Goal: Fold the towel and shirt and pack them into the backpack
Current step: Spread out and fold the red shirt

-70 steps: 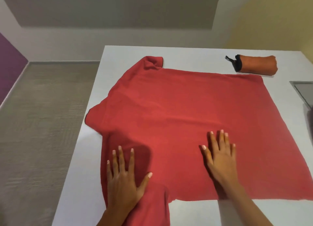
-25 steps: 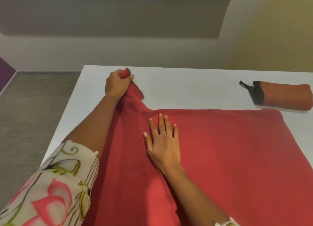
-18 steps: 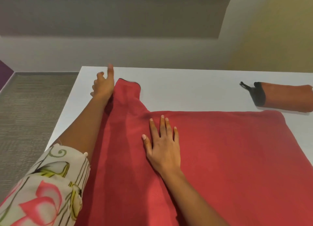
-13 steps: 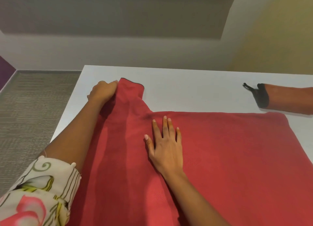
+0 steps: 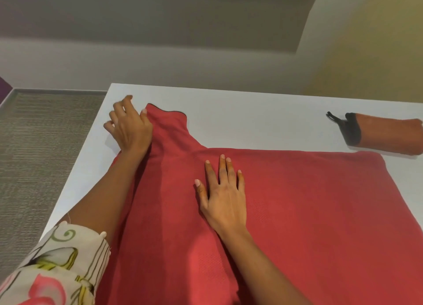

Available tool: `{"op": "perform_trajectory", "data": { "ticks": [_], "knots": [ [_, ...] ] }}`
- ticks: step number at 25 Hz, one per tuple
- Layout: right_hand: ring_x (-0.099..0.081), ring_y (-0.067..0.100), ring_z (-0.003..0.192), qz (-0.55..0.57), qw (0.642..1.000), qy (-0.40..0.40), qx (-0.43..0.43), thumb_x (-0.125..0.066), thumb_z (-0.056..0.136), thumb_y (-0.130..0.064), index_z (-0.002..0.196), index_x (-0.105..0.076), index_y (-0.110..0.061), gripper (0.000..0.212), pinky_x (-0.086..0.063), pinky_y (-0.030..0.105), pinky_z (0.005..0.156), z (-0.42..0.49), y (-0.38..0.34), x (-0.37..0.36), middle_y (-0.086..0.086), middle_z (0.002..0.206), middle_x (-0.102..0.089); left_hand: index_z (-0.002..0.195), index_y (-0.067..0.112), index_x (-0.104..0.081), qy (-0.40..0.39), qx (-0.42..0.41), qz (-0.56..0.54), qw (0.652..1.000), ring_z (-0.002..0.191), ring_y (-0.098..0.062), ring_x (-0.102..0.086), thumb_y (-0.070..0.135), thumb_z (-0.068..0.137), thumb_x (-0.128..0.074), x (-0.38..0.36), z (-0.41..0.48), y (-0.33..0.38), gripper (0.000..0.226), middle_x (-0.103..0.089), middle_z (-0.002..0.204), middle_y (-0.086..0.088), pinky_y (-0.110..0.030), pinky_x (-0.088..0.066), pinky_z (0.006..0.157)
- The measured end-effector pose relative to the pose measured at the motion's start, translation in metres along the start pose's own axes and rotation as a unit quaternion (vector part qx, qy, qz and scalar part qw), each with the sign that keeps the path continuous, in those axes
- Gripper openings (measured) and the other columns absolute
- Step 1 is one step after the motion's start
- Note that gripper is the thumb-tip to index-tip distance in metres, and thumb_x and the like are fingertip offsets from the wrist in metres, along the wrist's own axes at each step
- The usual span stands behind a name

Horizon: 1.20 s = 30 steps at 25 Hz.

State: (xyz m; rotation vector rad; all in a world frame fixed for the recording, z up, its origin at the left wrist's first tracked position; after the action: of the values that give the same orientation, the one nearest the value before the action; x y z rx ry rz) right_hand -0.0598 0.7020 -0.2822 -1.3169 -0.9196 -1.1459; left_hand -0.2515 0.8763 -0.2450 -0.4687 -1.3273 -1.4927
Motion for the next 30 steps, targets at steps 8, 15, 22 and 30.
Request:
{"op": "perform_trajectory", "data": {
  "ticks": [8,15,22,30],
  "knots": [
    [-0.003,0.034,0.150,-0.014,1.000,-0.018,-0.012,-0.022,0.098,-0.061,0.151,-0.031,-0.031,0.062,-0.010,0.054,0.119,0.002,0.000,-0.003,0.011,0.163,-0.013,0.152,0.046,-0.011,-0.226,-0.181,0.151,0.945,0.151,-0.025,-0.004,0.074,0.089,-0.013,-0.018,-0.079,-0.003,0.069,-0.008,0.164,0.002,-0.056,-0.004,0.117],
    [0.012,0.033,0.149,0.010,0.998,-0.065,-0.006,-0.018,0.096,-0.065,0.154,-0.019,-0.037,0.064,0.000,0.052,0.121,0.003,0.004,-0.001,0.010,0.163,0.003,0.153,0.041,0.001,-0.227,-0.194,0.165,0.940,0.151,-0.025,0.002,0.079,0.085,-0.011,-0.024,-0.063,0.002,0.079,-0.003,0.164,0.000,-0.060,-0.003,0.117],
    [-0.003,0.019,0.151,0.044,0.993,0.015,-0.107,-0.009,0.093,-0.057,0.152,-0.030,-0.024,0.070,-0.005,0.046,0.122,0.008,0.105,0.043,0.006,0.162,-0.017,0.156,0.015,-0.008,-0.193,-0.173,0.092,0.962,0.151,-0.022,0.003,0.068,0.094,-0.019,0.001,-0.119,0.028,0.083,-0.005,0.164,-0.005,-0.052,-0.001,0.119],
    [0.015,0.028,0.149,-0.021,0.955,-0.107,-0.275,-0.016,0.093,-0.070,0.150,-0.004,-0.051,0.061,0.007,0.054,0.119,0.008,0.297,0.082,0.003,0.164,0.011,0.155,0.034,-0.011,-0.212,-0.185,0.156,0.947,0.151,-0.018,0.000,0.082,0.083,-0.008,-0.004,-0.131,0.006,0.087,-0.005,0.164,0.003,-0.051,-0.003,0.119]
  ]
}}
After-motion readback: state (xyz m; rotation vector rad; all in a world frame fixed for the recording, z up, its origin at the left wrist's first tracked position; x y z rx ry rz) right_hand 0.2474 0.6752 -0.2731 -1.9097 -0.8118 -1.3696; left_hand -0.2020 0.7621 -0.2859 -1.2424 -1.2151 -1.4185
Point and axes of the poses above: each hand's wrist, its own z-axis towards the middle knuckle, its own x-axis out of the back of the hand, y = z × x, the point moved 2 cm from there along z, towards the middle knuckle
